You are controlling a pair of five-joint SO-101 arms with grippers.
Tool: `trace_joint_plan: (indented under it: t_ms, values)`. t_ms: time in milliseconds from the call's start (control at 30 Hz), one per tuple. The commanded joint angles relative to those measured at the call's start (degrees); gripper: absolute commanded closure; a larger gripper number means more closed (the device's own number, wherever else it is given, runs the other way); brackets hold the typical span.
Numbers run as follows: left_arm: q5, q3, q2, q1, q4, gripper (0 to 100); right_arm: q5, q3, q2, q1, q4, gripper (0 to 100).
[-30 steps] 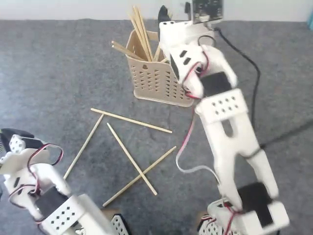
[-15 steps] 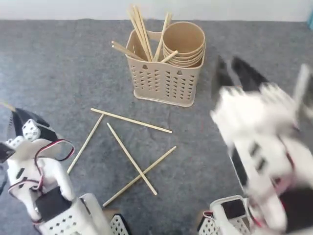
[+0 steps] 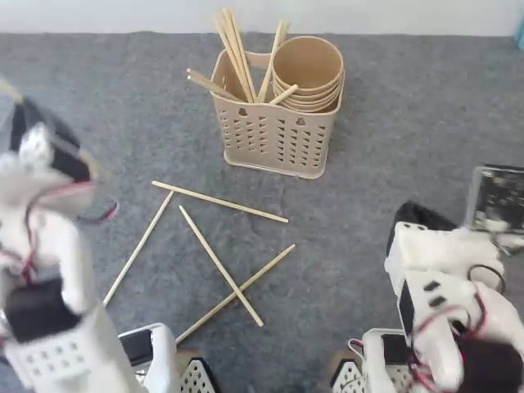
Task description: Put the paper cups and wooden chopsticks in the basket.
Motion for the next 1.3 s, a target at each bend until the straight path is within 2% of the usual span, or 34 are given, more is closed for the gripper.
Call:
trace_joint_plan:
  t_ms: [0, 100, 167, 333, 467, 633, 833, 1000, 1267]
  values:
    - [-2.90, -10.77, 8.35, 8.35, -1.14, 99, 8.88, 16.09, -2.86, 6.11, -4.00, 99.1]
    - [-6.77, -13.67, 13.19, 15.03, -4.92, 99, 12.57, 29.36, -4.88, 11.47, -13.41, 99.1]
    - [-9.05, -13.93, 15.56, 18.37, -8.97, 99, 11.78, 38.77, -5.93, 13.67, -21.23, 99.1]
    - [-12.40, -13.76, 21.54, 24.62, -18.55, 99, 3.87, 58.37, -8.92, 13.58, -37.49, 99.1]
    - [-12.75, -13.76, 27.87, 26.90, -29.36, 99, 5.63, 66.99, -12.35, 13.67, -46.02, 99.1]
    - [-13.19, -13.76, 36.57, 27.69, -42.29, 99, 6.59, 68.92, -18.86, 11.21, -42.59, 99.1]
    - [-14.68, -10.68, 41.05, 27.87, -45.19, 99, 6.77, 72.62, -28.88, 10.95, -40.31, 99.1]
    - [-14.68, -2.24, 42.46, 28.66, -56.35, 99, 6.77, 75.60, -36.88, 10.95, -38.73, 99.1]
    - [-14.68, -1.19, 48.18, 29.19, -60.13, 99, 10.37, 74.73, -36.70, 10.86, -36.26, 99.1]
